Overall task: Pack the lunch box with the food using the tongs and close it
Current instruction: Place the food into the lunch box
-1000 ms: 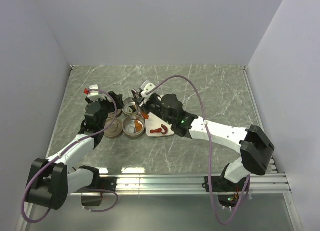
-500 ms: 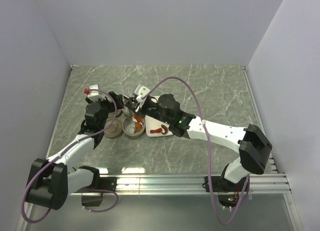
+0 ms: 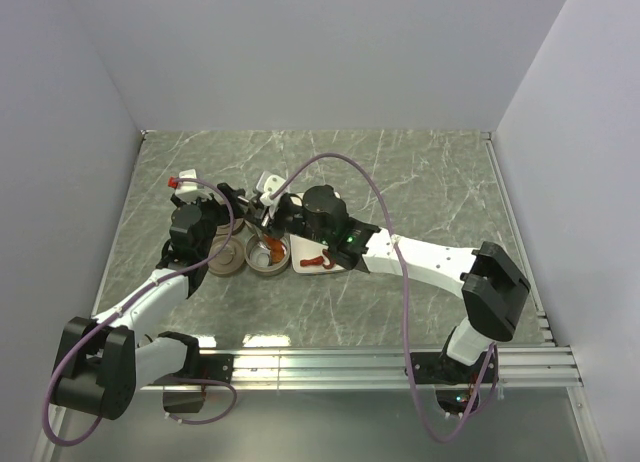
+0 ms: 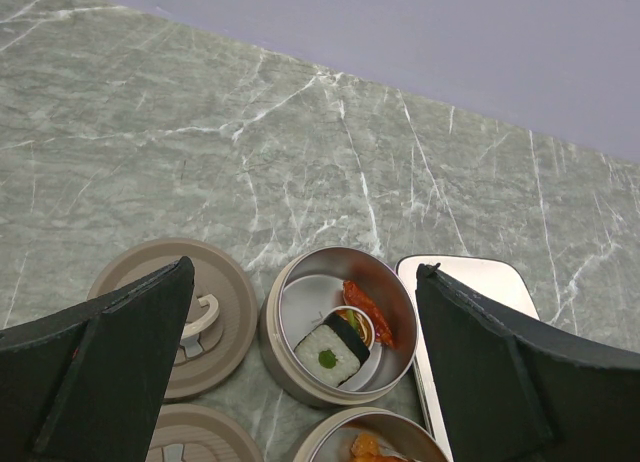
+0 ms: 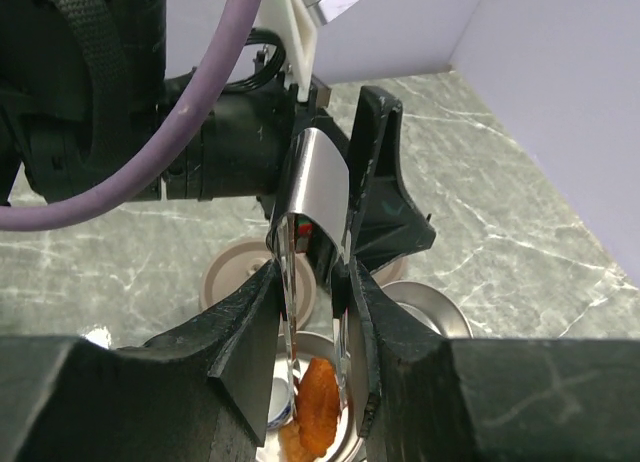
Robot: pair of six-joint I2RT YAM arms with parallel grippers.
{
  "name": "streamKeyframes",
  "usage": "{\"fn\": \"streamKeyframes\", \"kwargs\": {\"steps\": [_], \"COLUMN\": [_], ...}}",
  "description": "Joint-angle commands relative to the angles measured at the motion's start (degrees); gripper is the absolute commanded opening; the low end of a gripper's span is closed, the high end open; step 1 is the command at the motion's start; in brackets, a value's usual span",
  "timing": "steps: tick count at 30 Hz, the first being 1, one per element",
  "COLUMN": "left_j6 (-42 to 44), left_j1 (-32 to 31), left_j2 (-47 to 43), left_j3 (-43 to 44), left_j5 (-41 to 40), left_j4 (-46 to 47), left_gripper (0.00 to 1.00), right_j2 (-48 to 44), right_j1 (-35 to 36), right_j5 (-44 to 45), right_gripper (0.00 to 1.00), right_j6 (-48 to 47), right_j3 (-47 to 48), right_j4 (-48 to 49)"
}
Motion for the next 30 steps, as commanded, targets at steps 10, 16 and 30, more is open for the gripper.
{"fn": "streamKeyframes", "kwargs": {"steps": [10,16,30], "left_j6": [-0.5,-0.5,-0.6], "left_j1": [0.2,0.2,0.2], "left_j2": [-0.8,-1.0,-1.1], "left_j3": [0.8,0.7,0.6], "left_j5": [0.0,0.0,0.0], "left_j4": [1.7,1.6,1.7], "left_gripper": [0.99,0.99,1.0], "right_j2": [-1.0,-1.3,-11.2], "right_j1": [0.2,0.2,0.2], "right_j5": [-1.1,-1.1,6.6], "right_gripper": [0.45,0.48,0.47], "right_j6": [-0.5,-0.4,-1.7], "right_j3": [2.5,2.3,-7.0], "right_j4": [2.6,3.3,9.2]}}
